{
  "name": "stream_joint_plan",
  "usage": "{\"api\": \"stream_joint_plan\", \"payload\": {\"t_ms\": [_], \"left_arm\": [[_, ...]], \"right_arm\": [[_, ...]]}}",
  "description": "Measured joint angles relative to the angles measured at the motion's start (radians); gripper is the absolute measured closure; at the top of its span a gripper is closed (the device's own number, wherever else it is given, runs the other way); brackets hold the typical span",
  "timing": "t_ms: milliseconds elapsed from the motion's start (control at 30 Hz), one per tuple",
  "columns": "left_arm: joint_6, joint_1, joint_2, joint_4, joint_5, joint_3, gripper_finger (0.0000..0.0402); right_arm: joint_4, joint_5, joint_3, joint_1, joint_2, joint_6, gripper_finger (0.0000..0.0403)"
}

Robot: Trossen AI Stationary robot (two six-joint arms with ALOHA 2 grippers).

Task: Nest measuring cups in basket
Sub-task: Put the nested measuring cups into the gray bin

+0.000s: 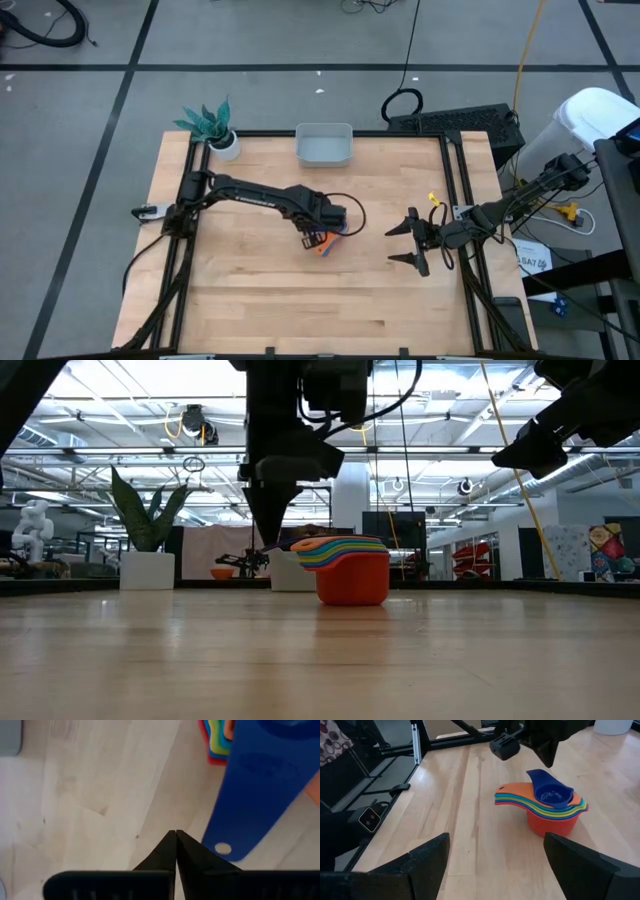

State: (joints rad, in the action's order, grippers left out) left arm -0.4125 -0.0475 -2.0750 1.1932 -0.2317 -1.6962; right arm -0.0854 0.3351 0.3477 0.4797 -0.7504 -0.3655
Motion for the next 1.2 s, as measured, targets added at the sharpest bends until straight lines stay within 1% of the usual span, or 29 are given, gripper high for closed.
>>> {"api": "stream_joint_plan", "payload": {"t_ms": [100,200,333,500,667,767,833,967,1133,1200], "left_arm": [[0.000,0.004,0.000,-0.004,0.000,0.000,0.0388],[0.002,0.004,0.000,-0.008,-0.001,0.000,0.0397],[0.003,0.003,0.000,-0.023,0.005,0.000,0.0395],[-0.015,-0.003,0.000,-0.063,0.078,0.000,0.0397],[-0.053,-0.036,0.000,-0.135,0.152,0.000,0.0398],[-0.076,-0.056,0.000,-0.175,0.176,0.000,0.0397],[-0.088,-0.064,0.000,-0.171,0.171,0.000,0.0399],[-0.114,-0.066,0.000,-0.108,0.134,0.000,0.0393],[-0.120,-0.057,0.000,-0.085,0.126,0.000,0.0374],[-0.131,-0.057,0.008,-0.088,0.134,0.000,0.0359]], "right_arm": [[0.002,-0.001,0.000,0.000,0.000,-0.008,0.0090],[0.007,-0.006,0.000,0.000,0.000,-0.008,0.0090],[0.007,-0.009,0.000,0.000,0.000,-0.008,0.0090],[0.007,-0.023,0.000,0.000,0.000,-0.008,0.0090],[0.007,-0.023,0.000,0.000,0.000,-0.008,0.0090],[0.007,-0.023,0.000,0.000,0.000,-0.008,0.0090],[0.005,-0.023,0.000,0.000,0.000,-0.007,0.0090],[-0.009,-0.023,0.000,0.000,0.000,-0.003,0.0090],[-0.011,-0.023,0.000,0.000,0.000,-0.001,0.0090],[-0.011,-0.023,0.000,0.000,0.000,-0.001,0.0090]]}}
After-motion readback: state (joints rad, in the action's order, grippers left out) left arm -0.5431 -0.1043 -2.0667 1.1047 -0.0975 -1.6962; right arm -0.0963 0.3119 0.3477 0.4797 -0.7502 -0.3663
